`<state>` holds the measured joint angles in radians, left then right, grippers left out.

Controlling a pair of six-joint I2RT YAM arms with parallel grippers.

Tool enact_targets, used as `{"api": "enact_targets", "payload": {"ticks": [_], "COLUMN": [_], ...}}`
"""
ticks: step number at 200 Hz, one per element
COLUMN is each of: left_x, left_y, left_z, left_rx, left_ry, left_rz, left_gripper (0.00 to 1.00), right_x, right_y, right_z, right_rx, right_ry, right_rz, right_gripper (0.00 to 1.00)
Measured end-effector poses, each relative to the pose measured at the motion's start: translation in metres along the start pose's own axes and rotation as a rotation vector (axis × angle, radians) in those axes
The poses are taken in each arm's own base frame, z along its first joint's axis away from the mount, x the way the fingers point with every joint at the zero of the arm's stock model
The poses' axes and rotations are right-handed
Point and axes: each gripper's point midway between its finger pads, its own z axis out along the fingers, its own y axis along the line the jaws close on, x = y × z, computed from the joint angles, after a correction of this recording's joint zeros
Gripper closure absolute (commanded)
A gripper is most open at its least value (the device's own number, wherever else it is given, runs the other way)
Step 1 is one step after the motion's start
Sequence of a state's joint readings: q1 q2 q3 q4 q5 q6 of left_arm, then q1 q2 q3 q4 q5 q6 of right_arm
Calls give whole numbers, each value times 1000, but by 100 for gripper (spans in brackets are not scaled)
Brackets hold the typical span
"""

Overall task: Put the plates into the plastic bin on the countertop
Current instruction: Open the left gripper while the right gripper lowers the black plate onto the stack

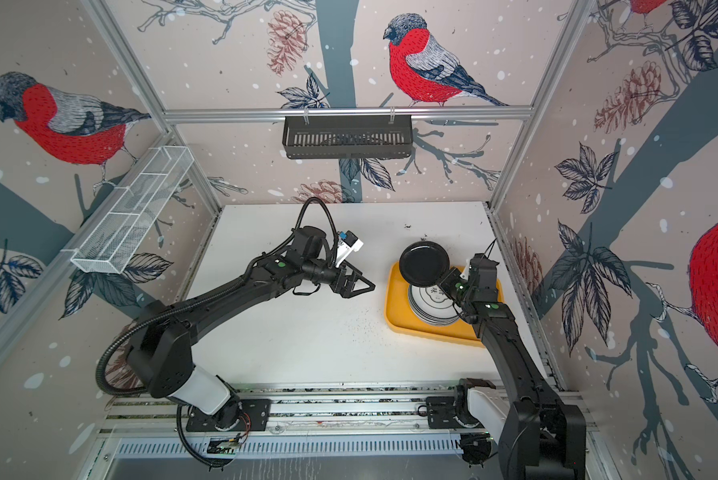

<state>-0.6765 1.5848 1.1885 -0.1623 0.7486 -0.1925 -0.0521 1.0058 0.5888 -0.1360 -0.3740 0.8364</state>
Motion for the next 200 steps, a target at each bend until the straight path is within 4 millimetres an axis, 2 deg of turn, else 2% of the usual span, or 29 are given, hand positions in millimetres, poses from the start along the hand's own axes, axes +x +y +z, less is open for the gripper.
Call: {"api": "enact_targets", "payload": {"ticks": [54,88,200], "left_x": [9,8,7], "left_y": [-4,-2,3], "left_z": [14,15,17], "left_rx": [-6,-21,-49], "left_ry": [36,39,44], "left_rz": [25,35,34], "left_gripper": [3,3,3], "right_x": [-4,2,19], "right_y": [-42,-57,-76], "right_z": [-18,-19,-14], "right_rx": [80,92,119], "right_ry": [-28,-7,56], "right_rz": [70,88,135], "right_gripper": [93,93,91]}}
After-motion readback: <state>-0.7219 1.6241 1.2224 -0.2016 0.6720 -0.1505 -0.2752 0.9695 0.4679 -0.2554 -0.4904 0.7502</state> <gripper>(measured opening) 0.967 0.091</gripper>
